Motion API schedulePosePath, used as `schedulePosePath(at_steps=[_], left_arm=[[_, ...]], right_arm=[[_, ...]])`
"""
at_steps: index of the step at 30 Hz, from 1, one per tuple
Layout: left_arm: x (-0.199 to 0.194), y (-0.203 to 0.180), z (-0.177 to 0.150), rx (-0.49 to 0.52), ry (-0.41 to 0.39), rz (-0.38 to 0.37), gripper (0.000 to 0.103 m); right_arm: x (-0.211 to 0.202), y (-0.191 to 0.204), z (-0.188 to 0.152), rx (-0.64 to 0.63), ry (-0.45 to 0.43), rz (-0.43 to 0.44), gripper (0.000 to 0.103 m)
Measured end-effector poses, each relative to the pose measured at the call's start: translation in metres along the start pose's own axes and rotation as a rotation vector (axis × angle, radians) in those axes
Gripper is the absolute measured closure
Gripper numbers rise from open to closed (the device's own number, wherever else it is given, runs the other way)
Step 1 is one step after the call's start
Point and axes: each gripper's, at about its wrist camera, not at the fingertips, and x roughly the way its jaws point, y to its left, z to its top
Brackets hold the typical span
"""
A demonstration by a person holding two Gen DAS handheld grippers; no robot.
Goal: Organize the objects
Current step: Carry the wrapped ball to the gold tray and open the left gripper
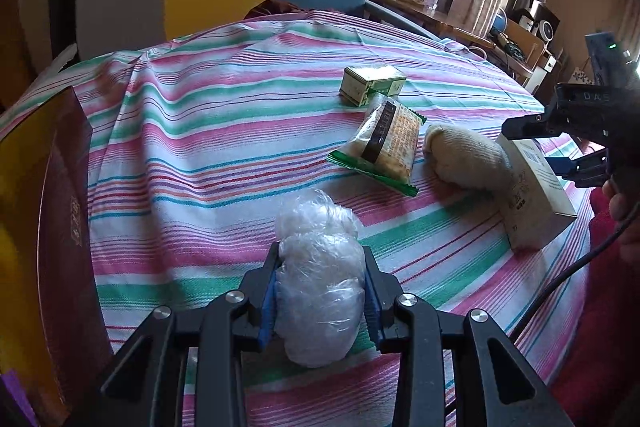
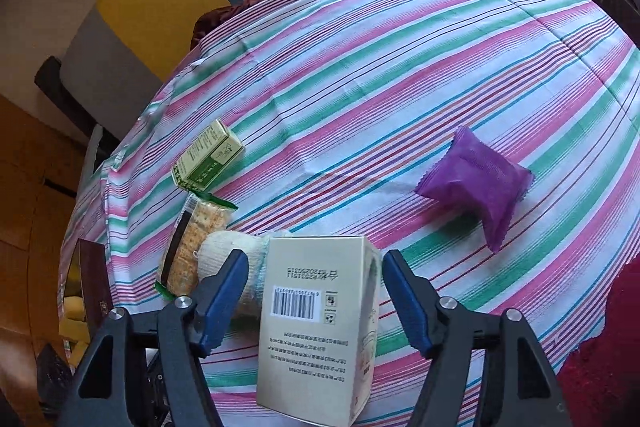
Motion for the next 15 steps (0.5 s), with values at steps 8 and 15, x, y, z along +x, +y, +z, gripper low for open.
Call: schedulePosePath(at_steps=[8,15], left_arm=[[0.001,0.002,0.0,-0.007,-0.005,-0.004,0.066],[0.001,0.002,-0.001,-0.01,-0.008,-0.007,0.066]], right_arm=[[-0.007,-0.006,0.004,0.02,-0.041,-0.087,0.044],[0.007,0.0,-0.001,-0.003,0.047,-0.07,0.039]])
